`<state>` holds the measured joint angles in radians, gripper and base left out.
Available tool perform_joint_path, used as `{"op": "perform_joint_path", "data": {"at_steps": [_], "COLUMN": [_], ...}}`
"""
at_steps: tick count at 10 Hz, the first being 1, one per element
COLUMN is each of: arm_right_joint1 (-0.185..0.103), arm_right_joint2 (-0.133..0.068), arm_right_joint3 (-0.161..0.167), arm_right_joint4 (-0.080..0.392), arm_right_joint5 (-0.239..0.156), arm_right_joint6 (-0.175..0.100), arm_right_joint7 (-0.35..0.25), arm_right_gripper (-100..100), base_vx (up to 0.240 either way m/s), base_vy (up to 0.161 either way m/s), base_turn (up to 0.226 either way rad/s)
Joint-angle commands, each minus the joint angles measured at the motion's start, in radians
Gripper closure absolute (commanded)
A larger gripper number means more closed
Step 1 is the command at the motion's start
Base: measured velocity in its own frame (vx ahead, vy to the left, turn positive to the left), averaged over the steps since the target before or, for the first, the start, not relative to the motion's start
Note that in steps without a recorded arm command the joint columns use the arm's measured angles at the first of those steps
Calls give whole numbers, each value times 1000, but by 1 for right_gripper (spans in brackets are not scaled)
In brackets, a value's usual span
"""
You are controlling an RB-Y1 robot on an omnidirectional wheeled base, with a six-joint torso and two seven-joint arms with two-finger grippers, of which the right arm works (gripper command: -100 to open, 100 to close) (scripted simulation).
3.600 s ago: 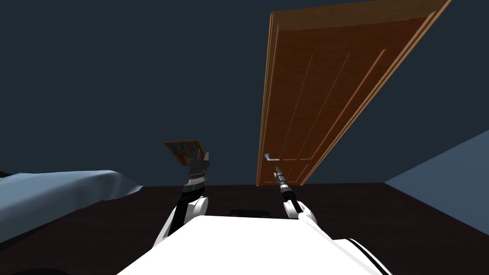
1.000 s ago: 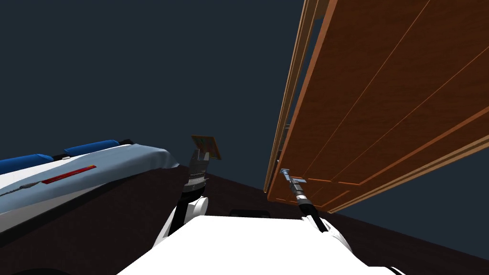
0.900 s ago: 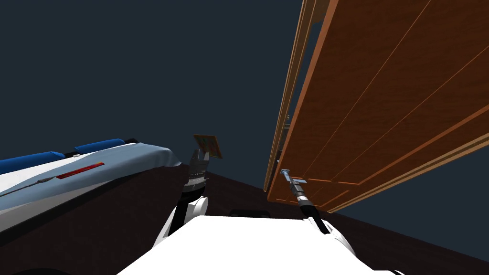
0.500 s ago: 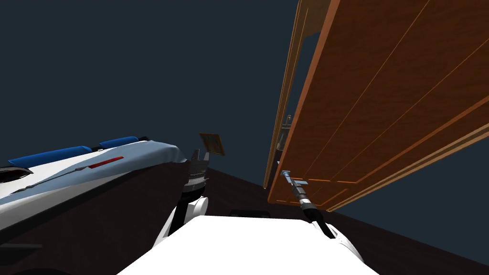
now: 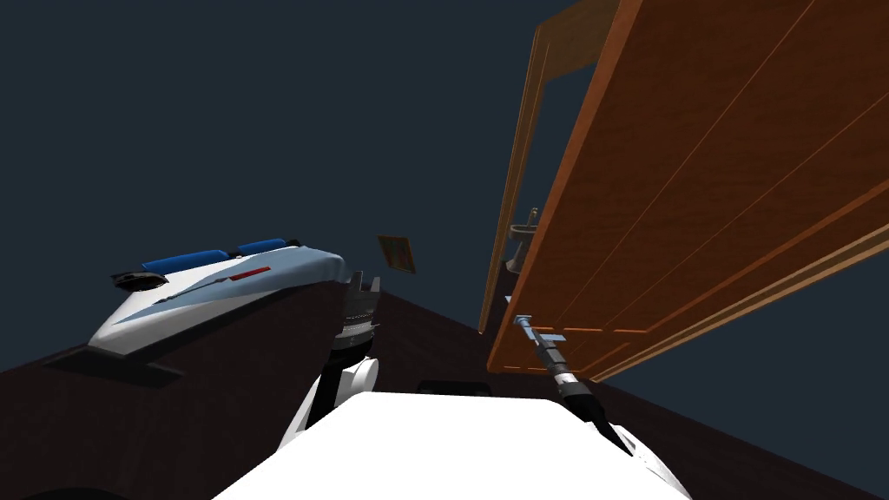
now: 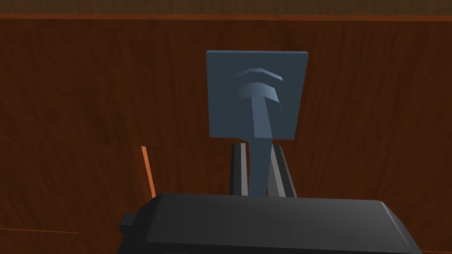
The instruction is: Pull the door open
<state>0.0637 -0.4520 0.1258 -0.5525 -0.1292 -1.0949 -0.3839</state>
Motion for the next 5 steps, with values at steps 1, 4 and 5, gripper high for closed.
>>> {"op": "perform_joint_path", "data": {"at_steps": [1,4,5], "arm_right_joint1": [10,22,28], "arm_right_joint2": [-16,-21,-25], "arm_right_joint3": [9,24,27], "arm_right_joint4": [19,39,43], "arm_right_joint5": [2,7,7], "arm_right_joint6": [-34,-67,-80], "arm_right_joint7": [-16,-28,-32], "arm_right_gripper": [100,100,100], "base_vx": [-192,-136,-237], "base_vy": [-77,-29,-102], "base_turn": [132,112,214]}}
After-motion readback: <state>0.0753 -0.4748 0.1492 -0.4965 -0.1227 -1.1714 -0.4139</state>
